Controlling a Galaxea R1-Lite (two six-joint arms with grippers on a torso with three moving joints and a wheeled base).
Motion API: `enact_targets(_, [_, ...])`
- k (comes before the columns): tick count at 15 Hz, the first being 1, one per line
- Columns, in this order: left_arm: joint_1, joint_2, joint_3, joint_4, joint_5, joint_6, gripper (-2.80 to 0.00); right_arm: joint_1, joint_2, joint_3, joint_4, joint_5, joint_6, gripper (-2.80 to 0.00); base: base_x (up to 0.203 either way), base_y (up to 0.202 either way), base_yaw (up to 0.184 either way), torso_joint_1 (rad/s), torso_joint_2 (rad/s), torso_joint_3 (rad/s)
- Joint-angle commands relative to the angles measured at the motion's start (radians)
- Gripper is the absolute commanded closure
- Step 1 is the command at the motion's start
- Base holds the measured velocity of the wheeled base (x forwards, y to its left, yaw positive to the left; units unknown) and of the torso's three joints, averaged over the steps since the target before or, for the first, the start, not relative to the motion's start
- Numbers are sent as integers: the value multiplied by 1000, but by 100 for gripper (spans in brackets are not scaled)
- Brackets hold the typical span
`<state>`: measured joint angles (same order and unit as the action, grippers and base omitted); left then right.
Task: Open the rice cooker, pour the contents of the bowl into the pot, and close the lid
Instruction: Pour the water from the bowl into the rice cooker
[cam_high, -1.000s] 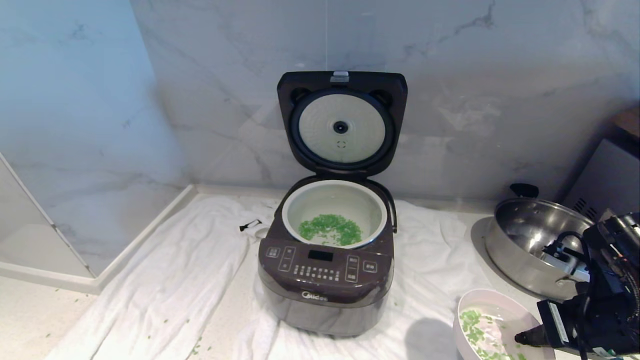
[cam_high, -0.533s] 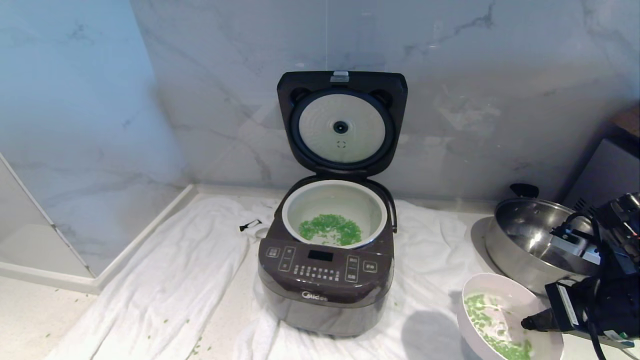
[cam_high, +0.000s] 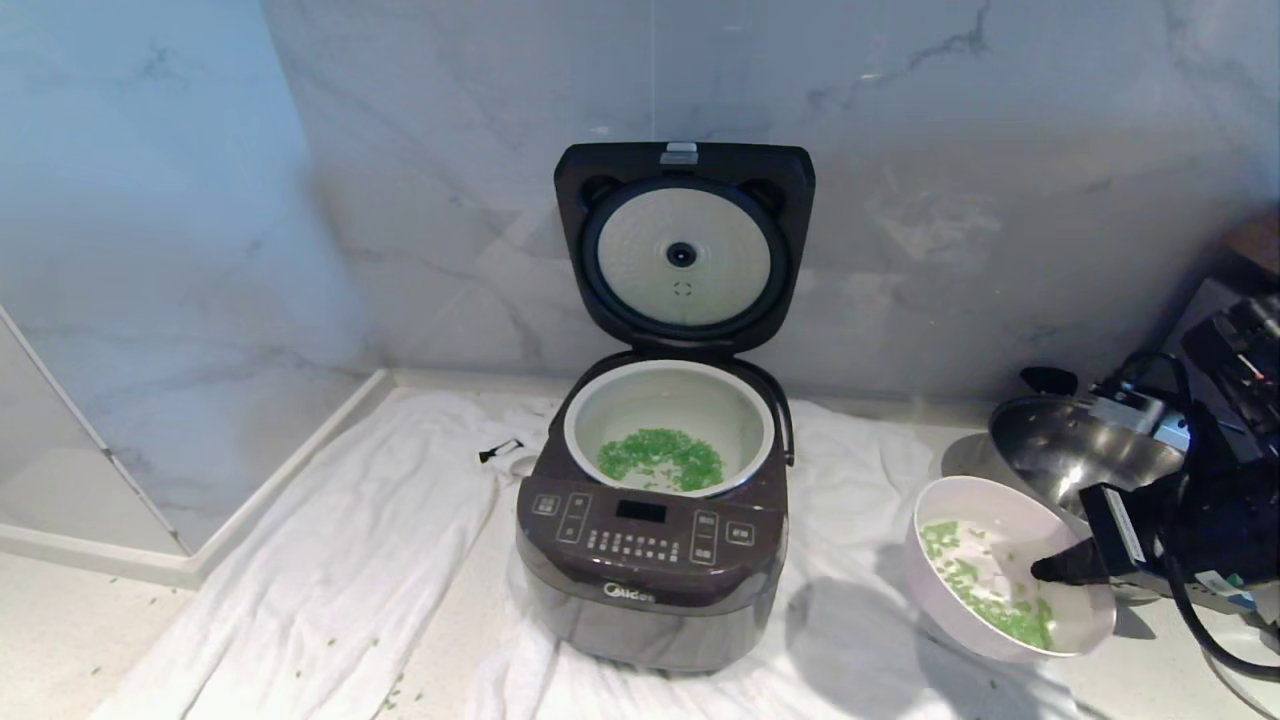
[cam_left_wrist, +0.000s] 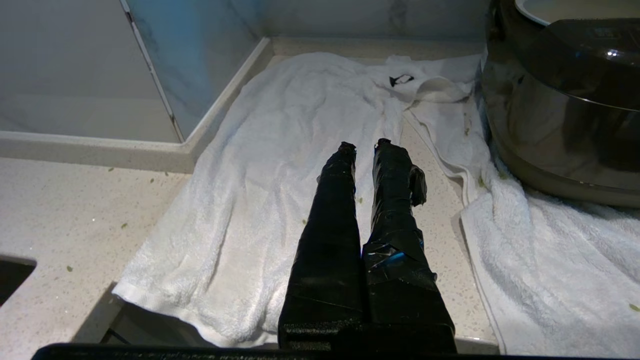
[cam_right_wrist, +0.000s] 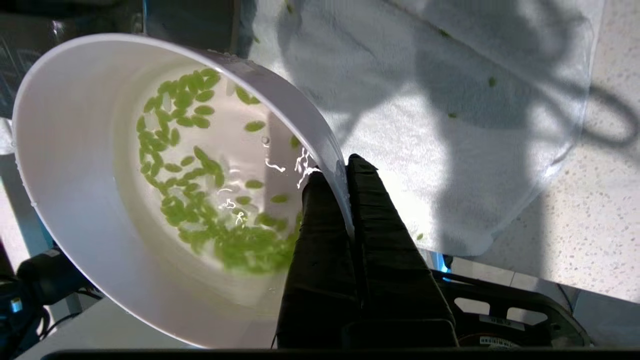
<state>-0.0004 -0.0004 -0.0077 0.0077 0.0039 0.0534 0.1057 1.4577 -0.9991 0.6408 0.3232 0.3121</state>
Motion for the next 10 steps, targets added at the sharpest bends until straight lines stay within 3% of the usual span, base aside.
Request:
enact_targets(1, [0,3,0,0,1,0,0,-2,71,-63,14,2,1,0,0,0,0,0,0,0])
enact_targets(10, [-1,3,0,0,-2,0,0,-5,339,-459,149,7,-1,0,0,0,0,0,0,0])
